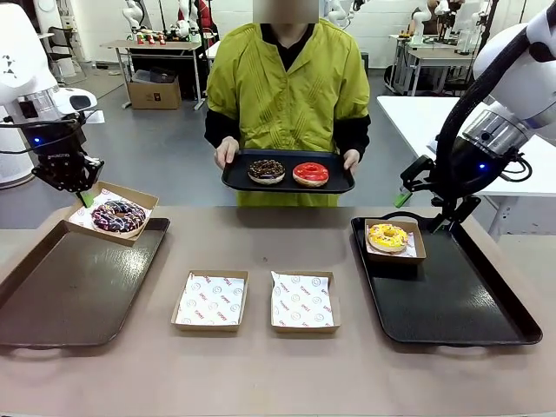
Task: Individually package the donuts and arrange them on the tray.
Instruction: Place the picked Paper togo box on the Handle tray while simultaneously picking up another Paper togo box from the table with the other hand.
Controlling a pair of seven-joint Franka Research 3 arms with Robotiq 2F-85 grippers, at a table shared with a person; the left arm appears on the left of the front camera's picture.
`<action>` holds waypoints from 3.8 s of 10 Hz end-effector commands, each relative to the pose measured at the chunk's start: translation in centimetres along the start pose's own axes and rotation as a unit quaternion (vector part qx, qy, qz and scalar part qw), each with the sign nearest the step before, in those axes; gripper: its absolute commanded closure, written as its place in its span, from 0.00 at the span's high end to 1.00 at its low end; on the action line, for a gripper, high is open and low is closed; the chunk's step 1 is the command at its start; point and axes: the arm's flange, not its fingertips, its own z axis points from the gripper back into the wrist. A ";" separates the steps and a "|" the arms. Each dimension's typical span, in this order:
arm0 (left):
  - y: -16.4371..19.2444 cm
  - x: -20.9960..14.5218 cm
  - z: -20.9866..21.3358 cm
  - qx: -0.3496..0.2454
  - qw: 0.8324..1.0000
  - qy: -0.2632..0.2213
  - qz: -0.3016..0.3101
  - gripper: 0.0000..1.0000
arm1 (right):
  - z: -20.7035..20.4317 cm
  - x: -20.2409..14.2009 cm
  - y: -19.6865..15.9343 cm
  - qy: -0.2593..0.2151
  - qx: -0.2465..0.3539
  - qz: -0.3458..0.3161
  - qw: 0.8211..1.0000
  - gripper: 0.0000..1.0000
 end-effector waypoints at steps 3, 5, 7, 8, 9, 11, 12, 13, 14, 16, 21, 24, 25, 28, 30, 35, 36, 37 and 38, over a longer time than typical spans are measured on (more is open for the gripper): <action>2.4 1.6 -2.6 0.057 0.998 -0.002 0.038 0.01 | -7.4 -1.3 8.0 -0.005 -0.179 -0.004 0.984 1.00; 3.2 2.2 -4.0 0.079 0.996 0.012 0.044 0.01 | -10.8 -2.0 10.3 -0.009 -0.234 -0.002 0.972 1.00; 3.3 2.7 -5.6 0.083 0.995 0.028 0.051 0.01 | -14.1 -2.3 11.3 -0.017 -0.285 -0.008 0.958 1.00; 3.2 3.1 -6.1 0.085 0.994 0.031 0.060 0.01 | -15.4 -2.2 11.4 -0.019 -0.299 -0.011 0.954 1.00; 3.1 3.2 -6.5 0.080 0.994 0.035 0.066 0.01 | -16.5 -2.0 11.2 -0.021 -0.299 -0.009 0.954 1.00; 3.5 2.2 -6.4 0.069 0.996 0.032 0.046 0.01 | -18.9 -2.0 10.9 -0.013 -0.296 0.002 0.955 1.00; 3.5 2.2 -6.4 0.069 0.996 0.032 0.046 0.01 | -19.8 -2.4 11.2 -0.017 -0.292 0.014 0.956 1.00; 3.5 2.2 -6.4 0.069 0.996 0.032 0.046 0.01 | -20.6 -2.8 11.5 -0.019 -0.290 0.023 0.957 1.00; 3.5 2.2 -6.4 0.069 0.996 0.032 0.046 0.01 | -21.2 -3.3 11.7 -0.019 -0.284 0.031 0.958 1.00; 3.5 2.2 -6.4 0.069 0.996 0.032 0.046 0.01 | -21.6 -4.2 12.2 -0.032 -0.283 0.034 0.958 1.00; 3.5 2.2 -6.4 0.069 0.996 0.032 0.046 0.01 | -21.6 -3.7 12.6 -0.015 -0.284 0.044 0.958 1.00; 3.4 3.1 -7.0 0.064 0.996 0.038 0.053 0.01 | -22.2 -4.6 12.9 -0.041 -0.293 0.029 0.955 1.00; 3.4 3.3 -7.2 0.058 0.996 0.039 0.054 0.01 | -22.5 -5.1 13.0 -0.062 -0.298 0.012 0.952 1.00; 3.5 3.8 -7.7 0.056 0.996 0.039 0.063 0.01 | -24.0 -6.4 12.9 -0.080 -0.308 0.005 0.948 1.00; 3.4 4.3 -8.0 0.057 0.995 0.042 0.065 0.01 | -24.7 -7.5 12.5 -0.092 -0.310 0.003 0.946 1.00; 3.0 6.0 -8.6 0.052 0.995 0.048 0.068 0.01 | -24.5 -8.8 11.8 -0.126 -0.291 0.004 0.948 1.00; 2.8 6.3 -8.7 0.052 0.995 0.050 0.069 0.01 | -24.3 -8.9 11.7 -0.134 -0.289 0.003 0.948 1.00; 2.6 6.8 -8.8 0.055 0.995 0.051 0.072 0.01 | -24.3 -8.9 11.7 -0.134 -0.288 0.003 0.948 1.00; 2.4 7.2 -9.2 0.058 0.994 0.054 0.070 0.01 | -24.3 -8.9 11.6 -0.132 -0.287 0.004 0.949 1.00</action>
